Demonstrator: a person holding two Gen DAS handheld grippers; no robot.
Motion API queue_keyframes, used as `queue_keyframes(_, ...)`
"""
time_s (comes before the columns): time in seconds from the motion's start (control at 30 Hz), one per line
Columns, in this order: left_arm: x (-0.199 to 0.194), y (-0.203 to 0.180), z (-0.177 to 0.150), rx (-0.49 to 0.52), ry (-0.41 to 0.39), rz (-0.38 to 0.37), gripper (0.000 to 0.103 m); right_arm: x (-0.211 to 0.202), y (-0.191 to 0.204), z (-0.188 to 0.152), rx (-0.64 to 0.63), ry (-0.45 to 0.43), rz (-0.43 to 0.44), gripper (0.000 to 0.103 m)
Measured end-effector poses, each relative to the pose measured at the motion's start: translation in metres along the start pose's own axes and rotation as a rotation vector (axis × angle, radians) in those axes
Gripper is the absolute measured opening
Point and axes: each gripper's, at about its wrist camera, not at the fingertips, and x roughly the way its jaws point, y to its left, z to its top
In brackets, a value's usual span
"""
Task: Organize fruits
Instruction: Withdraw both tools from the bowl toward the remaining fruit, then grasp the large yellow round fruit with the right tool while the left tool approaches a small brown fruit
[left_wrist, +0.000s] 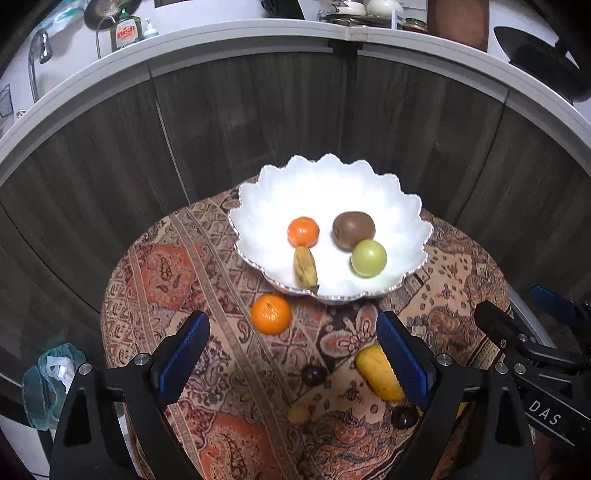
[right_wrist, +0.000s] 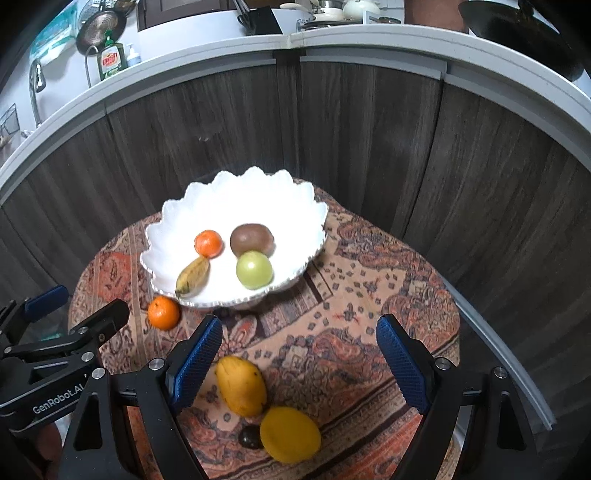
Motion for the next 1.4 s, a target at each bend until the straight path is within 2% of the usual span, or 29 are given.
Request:
queue_keyframes(0.73, 0.024, -0.002, -0.052, 0.018, 0.090, 0.015, 0.092, 0.031, -0.002, -0.056, -0.021, 0.128, 0.007, 0.086)
queue_keyframes(1.4, 0.042, -0.005, -0.070, 0.031, 0.142, 0.023, 0.092, 0.058, -0.007, -0.083, 0.009, 0.221, 0.029, 0.085)
